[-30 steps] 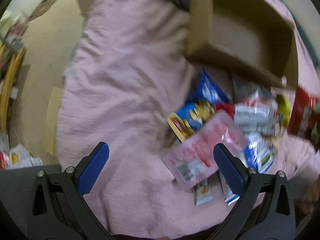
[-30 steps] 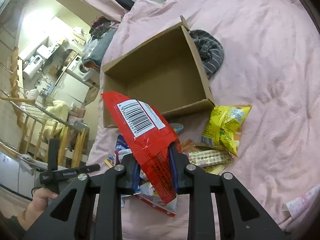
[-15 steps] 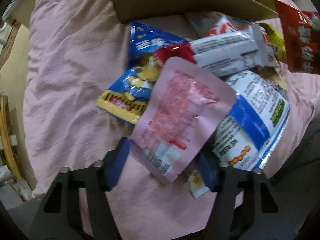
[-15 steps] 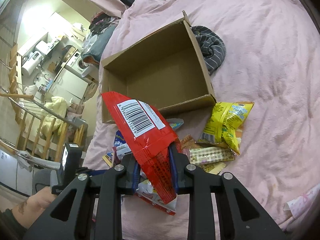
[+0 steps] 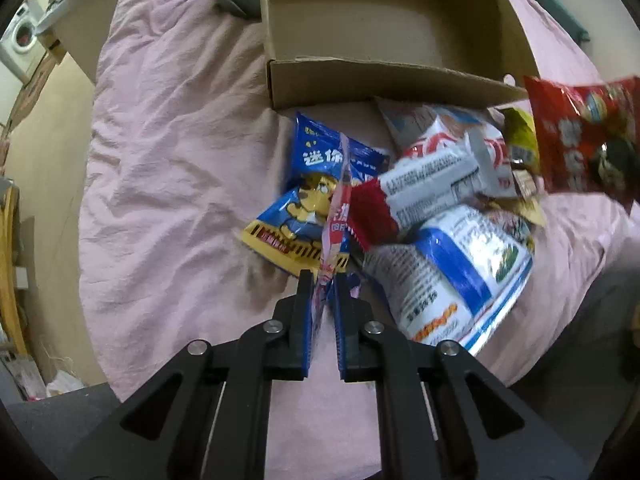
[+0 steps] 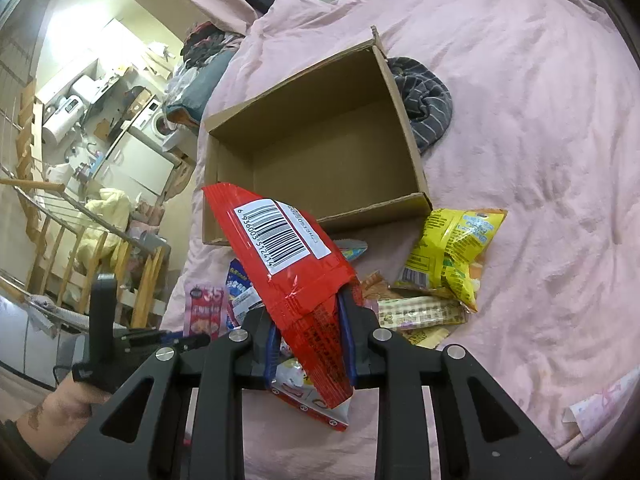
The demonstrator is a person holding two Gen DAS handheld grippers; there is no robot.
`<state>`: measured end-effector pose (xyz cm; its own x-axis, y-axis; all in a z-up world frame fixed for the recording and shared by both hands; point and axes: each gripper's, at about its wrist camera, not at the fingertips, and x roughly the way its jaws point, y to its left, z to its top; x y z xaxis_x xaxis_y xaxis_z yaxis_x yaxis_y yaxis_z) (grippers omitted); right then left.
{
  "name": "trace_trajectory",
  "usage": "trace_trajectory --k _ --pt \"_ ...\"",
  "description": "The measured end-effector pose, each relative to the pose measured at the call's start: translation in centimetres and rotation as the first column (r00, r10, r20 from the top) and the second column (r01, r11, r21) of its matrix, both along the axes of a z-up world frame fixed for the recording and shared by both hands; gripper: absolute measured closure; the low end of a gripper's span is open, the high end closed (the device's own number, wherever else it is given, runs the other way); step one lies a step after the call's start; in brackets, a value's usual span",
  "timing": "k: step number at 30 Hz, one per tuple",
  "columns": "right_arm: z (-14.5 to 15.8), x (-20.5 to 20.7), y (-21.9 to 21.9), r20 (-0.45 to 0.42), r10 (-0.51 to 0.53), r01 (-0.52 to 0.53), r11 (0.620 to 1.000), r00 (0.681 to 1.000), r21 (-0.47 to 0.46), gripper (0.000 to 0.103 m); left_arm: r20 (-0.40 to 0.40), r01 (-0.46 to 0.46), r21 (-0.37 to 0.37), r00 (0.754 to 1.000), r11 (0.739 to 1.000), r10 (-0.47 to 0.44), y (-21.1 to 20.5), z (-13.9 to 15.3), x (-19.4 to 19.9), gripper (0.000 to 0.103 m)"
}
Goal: Organize snacks
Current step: 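Grasp the pink candy pack with the left gripper while the right gripper holds the red bag, then carry both packets over the box and open both grippers to drop them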
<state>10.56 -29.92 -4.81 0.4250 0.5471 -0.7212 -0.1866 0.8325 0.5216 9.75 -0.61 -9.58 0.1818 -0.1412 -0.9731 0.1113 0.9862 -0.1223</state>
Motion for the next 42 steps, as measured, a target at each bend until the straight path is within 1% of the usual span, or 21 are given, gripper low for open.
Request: trace_trajectory --k 2,3,4,5,7,8,13,17,22,25,31,33,36,39,42 --pt "0.0 -0.1 0.1 0.001 0.002 -0.002 1.0 1.0 -0.005 0.077 0.007 -0.002 0.021 1.0 1.0 0.001 -0.2 -0.6 0.5 0.096" --pt "0.0 -0.1 0.1 0.001 0.003 -0.003 1.0 1.0 -0.006 0.077 0.002 -0.008 0.019 1.0 1.0 0.008 -0.4 -0.8 0.7 0.096" --pt "0.0 -0.1 0.1 0.001 0.003 -0.003 1.0 1.0 -0.006 0.077 -0.005 -0.013 0.011 1.0 1.0 0.013 0.4 -0.5 0.5 0.096" --pt "0.0 -0.1 0.1 0.0 0.003 -0.003 1.0 1.0 -0.005 0.077 -0.003 -0.023 0.018 1.0 1.0 0.023 0.8 -0.4 0.3 0.097" --pt "0.0 -0.2 0.1 -0.001 0.002 -0.002 1.0 1.0 0.0 0.077 0.01 -0.051 0.055 0.999 0.997 0.051 1.0 -0.3 0.1 0.098" --pt "0.0 -0.2 0.0 -0.001 0.0 0.0 1.0 1.0 0.004 0.077 0.013 -0.064 0.056 0.998 0.996 0.064 1.1 -0.1 -0.1 0.098" --pt "0.0 0.0 -0.1 -0.009 -0.004 0.004 1.0 1.0 0.031 0.077 0.073 -0.116 0.047 0.991 0.992 0.113 1.8 2.6 -0.9 0.098" --pt "0.4 0.3 0.3 0.006 -0.002 0.001 0.999 1.0 0.036 0.077 0.128 -0.155 0.049 0.981 0.987 0.147 2.5 5.0 -0.6 0.098" --pt "1.1 1.5 0.8 0.02 0.001 -0.002 0.999 1.0 0.046 0.077 0.174 -0.147 0.038 0.975 0.988 0.138 2.1 7.7 0.6 0.098" --pt "1.6 2.8 0.9 0.032 -0.006 0.004 0.998 0.999 0.055 0.077 0.204 -0.139 0.029 0.97 0.99 0.13 1.9 8.6 2.0 0.098" --pt "1.9 7.1 1.6 0.044 -0.032 0.027 0.995 0.999 0.098 0.077 0.26 -0.108 0.028 0.961 0.994 0.097 0.5 9.6 6.0 0.098" --pt "1.6 8.7 2.0 0.035 -0.039 0.034 0.993 0.999 0.114 0.077 0.269 -0.098 0.029 0.959 0.995 0.087 0.0 9.5 7.6 0.098" --pt "1.0 10.7 2.9 0.028 -0.03 0.027 0.995 0.999 0.101 0.077 0.28 -0.085 0.028 0.957 0.996 0.074 -0.9 9.3 9.7 0.098" --pt "0.1 12.2 3.7 0.015 -0.024 0.022 0.995 1.0 0.094 0.077 0.302 -0.077 0.037 0.951 0.996 0.063 -1.8 9.0 11.4 0.098" --pt "-1.3 12.8 4.3 -0.008 -0.019 0.02 0.995 1.0 0.101 0.077 0.299 -0.08 0.034 0.952 0.996 0.066 -2.1 7.8 12.5 0.098"
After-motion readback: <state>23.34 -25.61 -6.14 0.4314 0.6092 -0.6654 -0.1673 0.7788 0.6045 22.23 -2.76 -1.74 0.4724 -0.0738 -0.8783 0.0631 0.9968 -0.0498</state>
